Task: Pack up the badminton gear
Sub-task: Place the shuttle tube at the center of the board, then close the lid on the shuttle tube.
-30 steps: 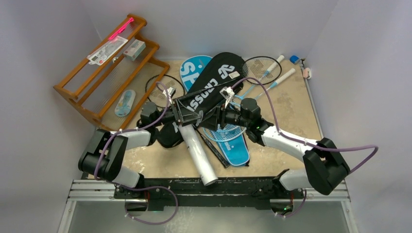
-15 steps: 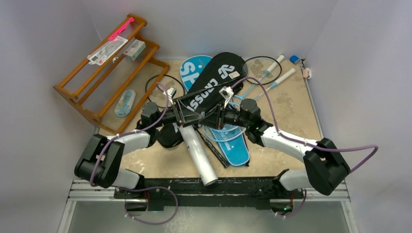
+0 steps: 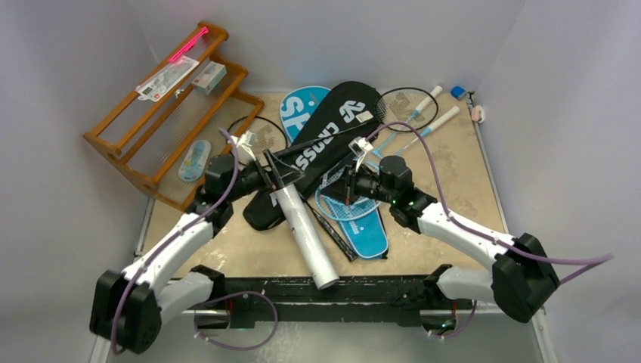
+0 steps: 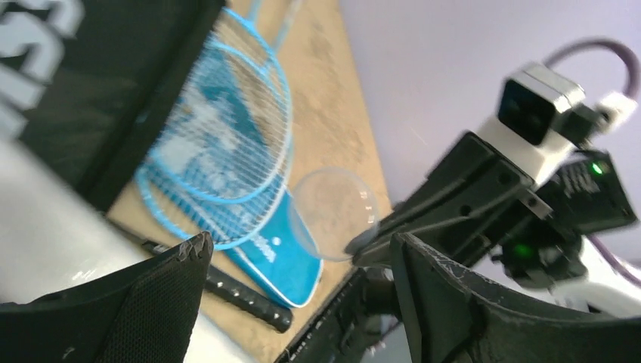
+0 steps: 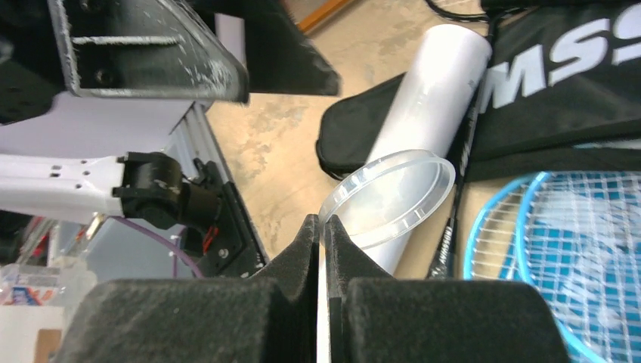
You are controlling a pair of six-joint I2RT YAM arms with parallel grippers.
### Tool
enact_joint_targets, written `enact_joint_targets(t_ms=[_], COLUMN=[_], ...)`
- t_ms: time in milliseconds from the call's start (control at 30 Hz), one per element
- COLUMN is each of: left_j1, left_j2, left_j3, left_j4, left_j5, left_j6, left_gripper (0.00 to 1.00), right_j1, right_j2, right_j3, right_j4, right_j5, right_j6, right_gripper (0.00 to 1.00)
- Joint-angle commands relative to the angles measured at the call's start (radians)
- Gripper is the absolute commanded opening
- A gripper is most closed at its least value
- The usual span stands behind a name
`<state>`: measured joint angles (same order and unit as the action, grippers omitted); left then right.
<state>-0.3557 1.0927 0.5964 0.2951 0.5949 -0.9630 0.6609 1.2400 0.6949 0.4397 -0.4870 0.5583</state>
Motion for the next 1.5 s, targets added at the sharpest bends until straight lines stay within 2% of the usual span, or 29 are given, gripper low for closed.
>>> enact_joint_targets(t_ms=[0, 67, 167, 300, 500, 600, 833, 1200, 1267, 1367, 1433, 1467], left_j1=[0.0, 0.0, -0.001, -0.022, -0.091, -0.127, -0.174, -0.175, -0.175, -0.174, -0.175, -0.175], left_j2=[-0.169, -0.22, -0.234, -0.14, -0.033, 0.021, 0.214, 0.438, 0.456, 0.452, 0.438, 0.427], left_j3=[0.011, -0.03, -0.083, -0.075, -0.04, -0.039, 0.093, 0.253, 0.269, 0.289, 0.307, 0.318], left_j4=[-0.487, -0.527, -0.531, -0.554, -0.581, -0.507, -0.513, -0.585, -0.58, -0.584, -0.601, -0.622], left_j5=[-0.416, -0.465, -0.449, -0.412, -0.567, -0.585, -0.619, -0.725, -0.725, -0.757, -0.78, -0.796], left_j6=[0.047, 0.033, -0.01, -0.047, -0.115, -0.133, -0.1, -0.12, -0.106, -0.058, 0.013, 0.047], left_gripper=[0.85, 0.86, 0.87, 0.88, 0.88, 0.89, 0.89, 0.89, 0.86, 0.75, 0.62, 0.59], right_j1=[0.005, 0.005, 0.005, 0.005, 0.005, 0.005, 0.005, 0.005, 0.005, 0.005, 0.005, 0.005], right_j2=[-0.096, -0.125, -0.158, -0.179, -0.214, -0.244, -0.305, -0.371, -0.381, -0.4, -0.412, -0.417], right_j3=[-0.016, -0.022, -0.03, -0.025, -0.015, -0.007, -0.017, -0.008, -0.002, 0.005, 0.011, 0.015], right_j4=[-0.151, -0.186, -0.214, -0.252, -0.314, -0.36, -0.39, -0.462, -0.485, -0.511, -0.526, -0.533], right_j5=[0.101, 0.117, 0.134, 0.136, 0.162, 0.168, 0.192, 0.196, 0.202, 0.206, 0.213, 0.216], right_j6=[-0.106, -0.128, -0.142, -0.164, -0.194, -0.216, -0.222, -0.239, -0.241, -0.24, -0.239, -0.238], right_gripper=[0.0, 0.0, 0.0, 0.0, 0.0, 0.0, 0.0, 0.0, 0.0, 0.0, 0.0, 0.0])
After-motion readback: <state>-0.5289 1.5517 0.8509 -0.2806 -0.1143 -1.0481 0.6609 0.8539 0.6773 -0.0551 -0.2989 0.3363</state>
